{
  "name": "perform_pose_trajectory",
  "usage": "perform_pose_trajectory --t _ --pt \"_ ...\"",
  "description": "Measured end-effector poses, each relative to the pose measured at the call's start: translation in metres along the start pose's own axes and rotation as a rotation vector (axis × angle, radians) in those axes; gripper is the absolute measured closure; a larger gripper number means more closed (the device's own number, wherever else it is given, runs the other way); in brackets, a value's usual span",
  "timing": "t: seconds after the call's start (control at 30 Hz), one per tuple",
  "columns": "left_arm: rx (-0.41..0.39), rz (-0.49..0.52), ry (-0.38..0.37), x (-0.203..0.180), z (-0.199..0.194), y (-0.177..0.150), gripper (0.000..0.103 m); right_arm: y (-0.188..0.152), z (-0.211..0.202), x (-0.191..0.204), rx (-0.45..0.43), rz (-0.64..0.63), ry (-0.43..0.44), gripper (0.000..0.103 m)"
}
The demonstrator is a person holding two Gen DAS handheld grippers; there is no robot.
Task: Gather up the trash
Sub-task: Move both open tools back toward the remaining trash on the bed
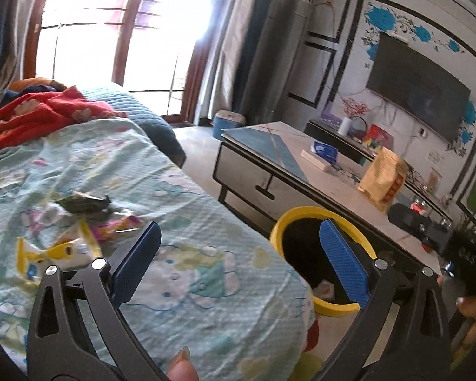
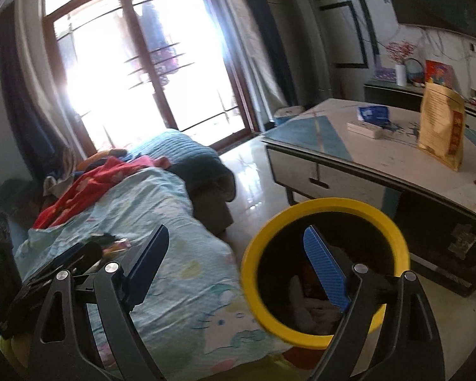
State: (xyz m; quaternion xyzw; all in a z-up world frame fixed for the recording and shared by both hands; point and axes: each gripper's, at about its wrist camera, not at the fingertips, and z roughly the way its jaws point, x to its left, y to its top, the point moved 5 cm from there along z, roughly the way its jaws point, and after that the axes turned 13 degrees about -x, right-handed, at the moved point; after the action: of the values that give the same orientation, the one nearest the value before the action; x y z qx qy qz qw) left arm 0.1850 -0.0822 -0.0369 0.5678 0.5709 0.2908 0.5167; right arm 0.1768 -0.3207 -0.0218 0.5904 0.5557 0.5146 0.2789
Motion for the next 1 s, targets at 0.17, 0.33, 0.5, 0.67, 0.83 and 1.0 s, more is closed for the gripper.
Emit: perform_pose_trajectory --t 0.17,0.33,0.5,0.67,0.83,1.0 --pt "-0.019 -0.017 0.044 0.022 -0.009 0.004 0.011 -0.006 -0.001 0.029 0.009 -0.034 0.064 0.018" --pt "-0.032 -0.036 0.083 0.043 -0.018 0.006 0.011 -0.017 0.000 0.059 0.035 -0.083 0.121 0.018" --pt "-0.044 -0.057 0.117 0.063 -0.026 0.010 0.011 -0.028 -0.001 0.087 0.057 -0.143 0.171 0.018" --pt "-0.061 -0.081 0.153 0.085 -0.034 0.016 0.011 -0.040 0.000 0.112 0.090 -0.168 0.221 0.018" --pt "-0.073 -0.104 0.184 0.106 -0.043 0.021 0.011 -0.052 0.003 0.134 0.130 -0.184 0.265 0.018" --pt "-0.076 -0.130 0.221 0.130 -0.051 0.022 0.011 -0.069 0.006 0.158 0.182 -0.191 0.315 0.018"
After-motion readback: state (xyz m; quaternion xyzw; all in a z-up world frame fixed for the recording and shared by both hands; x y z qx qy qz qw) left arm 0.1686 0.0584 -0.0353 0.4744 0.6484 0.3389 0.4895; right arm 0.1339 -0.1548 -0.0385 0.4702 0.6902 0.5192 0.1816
